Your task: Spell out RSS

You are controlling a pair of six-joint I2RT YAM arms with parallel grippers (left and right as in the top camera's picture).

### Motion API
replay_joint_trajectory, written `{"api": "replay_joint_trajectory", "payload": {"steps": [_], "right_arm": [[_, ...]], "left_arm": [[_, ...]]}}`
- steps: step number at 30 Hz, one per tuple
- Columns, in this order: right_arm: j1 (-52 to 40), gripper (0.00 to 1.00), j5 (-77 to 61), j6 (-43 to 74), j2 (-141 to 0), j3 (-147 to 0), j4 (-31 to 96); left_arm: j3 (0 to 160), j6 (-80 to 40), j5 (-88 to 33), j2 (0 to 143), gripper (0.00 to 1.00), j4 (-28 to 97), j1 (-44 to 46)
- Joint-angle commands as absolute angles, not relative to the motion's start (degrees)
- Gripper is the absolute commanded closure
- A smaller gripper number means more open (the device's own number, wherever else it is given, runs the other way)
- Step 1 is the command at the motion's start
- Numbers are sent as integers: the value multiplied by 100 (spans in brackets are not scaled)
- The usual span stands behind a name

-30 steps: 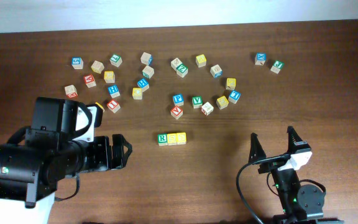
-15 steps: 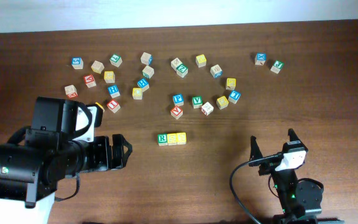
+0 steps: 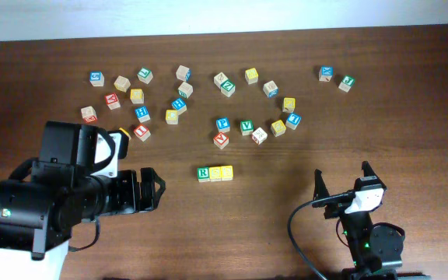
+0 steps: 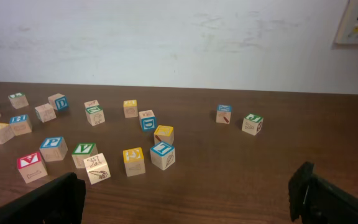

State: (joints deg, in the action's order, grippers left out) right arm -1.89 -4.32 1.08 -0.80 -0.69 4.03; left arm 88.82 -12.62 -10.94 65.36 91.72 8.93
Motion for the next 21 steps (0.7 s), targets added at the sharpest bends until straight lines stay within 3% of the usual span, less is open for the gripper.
{"api": "replay_joint_trajectory", "payload": {"steps": [1, 16, 21], "right_arm": [[-152, 2, -384, 86, -19, -32, 429], [-152, 2, -384, 86, -19, -32, 429], [-152, 2, -384, 86, -19, -32, 429]], "left_arm": [[8879, -1210, -1070, 6541, 1, 9164, 895], [8879, -1208, -1059, 6545, 1, 9472, 895], [7933, -377, -967, 5610, 1, 7773, 891]]}}
